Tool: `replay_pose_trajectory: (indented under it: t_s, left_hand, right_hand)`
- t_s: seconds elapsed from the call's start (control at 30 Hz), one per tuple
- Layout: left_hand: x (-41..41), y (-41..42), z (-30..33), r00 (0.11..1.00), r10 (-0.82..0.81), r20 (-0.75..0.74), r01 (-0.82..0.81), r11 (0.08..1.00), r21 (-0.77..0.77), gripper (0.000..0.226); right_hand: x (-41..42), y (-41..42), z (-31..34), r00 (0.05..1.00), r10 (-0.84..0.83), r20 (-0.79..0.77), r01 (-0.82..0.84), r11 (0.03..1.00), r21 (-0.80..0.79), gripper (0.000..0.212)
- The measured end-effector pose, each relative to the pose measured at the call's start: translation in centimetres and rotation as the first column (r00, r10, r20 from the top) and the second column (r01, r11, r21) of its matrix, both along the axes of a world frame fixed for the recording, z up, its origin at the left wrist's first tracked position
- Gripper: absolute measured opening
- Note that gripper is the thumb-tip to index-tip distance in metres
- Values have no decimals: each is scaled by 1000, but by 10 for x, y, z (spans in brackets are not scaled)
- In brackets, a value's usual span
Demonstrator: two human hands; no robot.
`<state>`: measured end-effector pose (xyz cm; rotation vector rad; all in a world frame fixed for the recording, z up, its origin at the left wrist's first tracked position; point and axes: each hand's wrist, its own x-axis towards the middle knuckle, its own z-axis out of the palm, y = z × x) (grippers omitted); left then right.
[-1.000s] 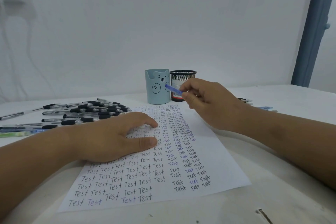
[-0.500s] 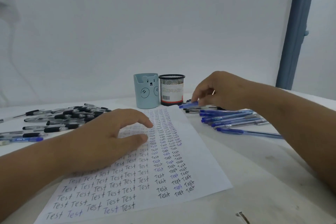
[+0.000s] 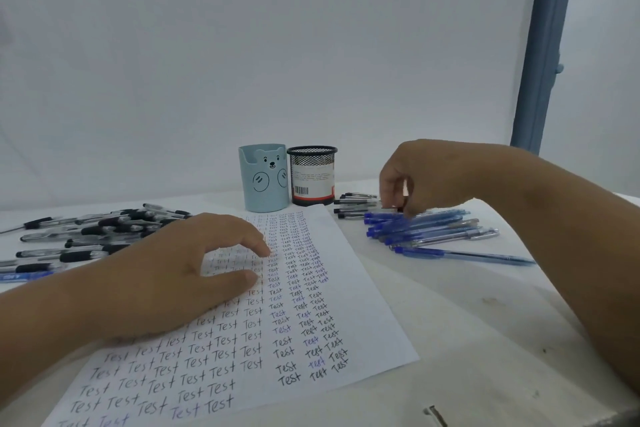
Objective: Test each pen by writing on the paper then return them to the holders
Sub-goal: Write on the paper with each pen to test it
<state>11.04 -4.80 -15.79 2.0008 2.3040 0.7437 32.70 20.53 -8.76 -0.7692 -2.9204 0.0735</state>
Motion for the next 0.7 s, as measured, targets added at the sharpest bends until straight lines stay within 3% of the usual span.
replay_pose_trajectory:
  t_s: [0.1,0.27,0.37,0.5,0.6,0.7]
  left_hand:
    - [-7,-2,6,1000,27,-6,-27,1000,7,29]
    - [-21,-10,20,998,62,11,-63,997,35,28]
    - [-43,-19,28,983,182,9,-182,983,23,26]
    - [-81,-37,32,938,328,-111,-334,941,-47,38]
    - [-101,-45,30,909,411,-68,-416,905,-91,41]
    - [-109,-47,27,901,432,-37,-434,897,-80,28]
  right_hand:
    - [-14,-29,-9,976,154,-152,-149,988,48,34]
    - [-49,-88,-42,864,387,-322,-427,902,-61,13]
    - [-64,-100,-58,848,436,-300,-474,879,-61,14]
    - [-75,-99,-66,837,476,-271,-507,860,-53,14]
    - [-75,-97,-67,840,467,-275,-499,865,-52,13]
    - [-73,-97,-67,853,451,-263,-483,873,-70,13]
